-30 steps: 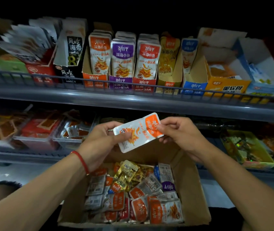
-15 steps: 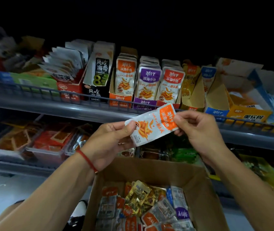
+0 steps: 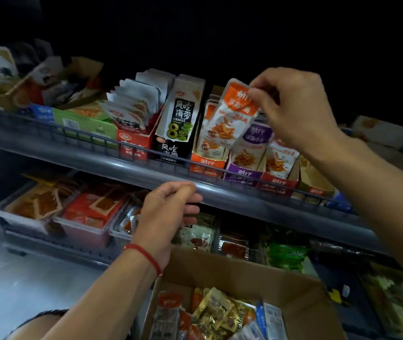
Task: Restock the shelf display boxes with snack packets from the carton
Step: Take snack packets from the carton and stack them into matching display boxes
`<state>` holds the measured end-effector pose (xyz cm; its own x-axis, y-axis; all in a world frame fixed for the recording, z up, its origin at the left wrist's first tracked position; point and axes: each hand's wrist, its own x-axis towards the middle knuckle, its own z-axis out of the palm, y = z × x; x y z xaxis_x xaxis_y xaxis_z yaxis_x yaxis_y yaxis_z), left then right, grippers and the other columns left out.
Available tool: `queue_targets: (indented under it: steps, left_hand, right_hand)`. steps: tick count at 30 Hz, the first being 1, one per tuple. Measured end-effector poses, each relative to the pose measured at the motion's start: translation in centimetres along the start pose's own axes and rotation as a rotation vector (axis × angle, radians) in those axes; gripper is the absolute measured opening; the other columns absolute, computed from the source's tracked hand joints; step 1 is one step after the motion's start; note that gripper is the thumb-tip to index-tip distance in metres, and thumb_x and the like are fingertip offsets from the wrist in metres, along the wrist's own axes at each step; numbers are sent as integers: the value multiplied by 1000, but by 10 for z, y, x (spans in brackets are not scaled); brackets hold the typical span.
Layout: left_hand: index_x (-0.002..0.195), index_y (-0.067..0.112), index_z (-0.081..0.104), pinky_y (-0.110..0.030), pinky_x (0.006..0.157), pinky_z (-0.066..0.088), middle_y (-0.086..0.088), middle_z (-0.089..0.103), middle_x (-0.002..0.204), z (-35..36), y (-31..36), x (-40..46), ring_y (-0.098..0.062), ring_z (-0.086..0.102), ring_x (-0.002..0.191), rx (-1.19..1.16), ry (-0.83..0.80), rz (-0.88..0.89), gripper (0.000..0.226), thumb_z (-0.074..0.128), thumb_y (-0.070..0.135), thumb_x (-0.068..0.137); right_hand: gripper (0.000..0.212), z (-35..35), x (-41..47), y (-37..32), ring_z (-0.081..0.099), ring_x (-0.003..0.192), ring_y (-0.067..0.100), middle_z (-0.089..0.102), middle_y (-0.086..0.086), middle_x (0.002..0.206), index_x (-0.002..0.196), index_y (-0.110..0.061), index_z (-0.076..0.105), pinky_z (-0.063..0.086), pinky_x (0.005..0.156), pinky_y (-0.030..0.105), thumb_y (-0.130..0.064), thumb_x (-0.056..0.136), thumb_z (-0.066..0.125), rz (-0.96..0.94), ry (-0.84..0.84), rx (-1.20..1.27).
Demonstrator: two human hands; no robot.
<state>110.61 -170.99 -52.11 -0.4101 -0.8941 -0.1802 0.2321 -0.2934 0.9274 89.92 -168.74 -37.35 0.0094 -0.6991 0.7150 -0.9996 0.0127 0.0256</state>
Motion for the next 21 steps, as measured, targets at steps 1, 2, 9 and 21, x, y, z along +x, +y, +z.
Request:
queue_targets:
  steps: [1,2,9,21]
  left_hand:
    - [105,12,70,-29,64,57,-8,75,90,0,1,0,-18,65,76,-4,-2,-2,14,64,20,96]
    - [105,11,69,-29,64,56,-8,74,87,1,1,1,-18,64,74,-4,0,-1,12,63,19,97]
    - [108,11,67,-27,61,56,-6,75,85,0,2,8,-18,65,73,7,24,-5,13,61,15,97]
    - [103,15,66,-31,66,57,-11,76,93,2,3,10,-20,66,76,10,21,-21,10,60,12,96]
  right_hand:
    - [24,5,8,2,65,100,18,70,2,110,113,-17,69,56,86,42,-34,103,55,-12,-10,-34]
    - [23,10,14,3,65,100,20,70,3,110,113,-17,68,56,85,44,-33,103,55,-18,-30,-61]
    - [22,50,31,2,66,98,23,71,5,111,115,-17,68,56,81,44,-31,104,54,-28,-180,-155]
    - [17,71,40,-3,64,88,27,68,11,101,102,-11,69,52,71,39,-26,101,60,-90,-264,-354]
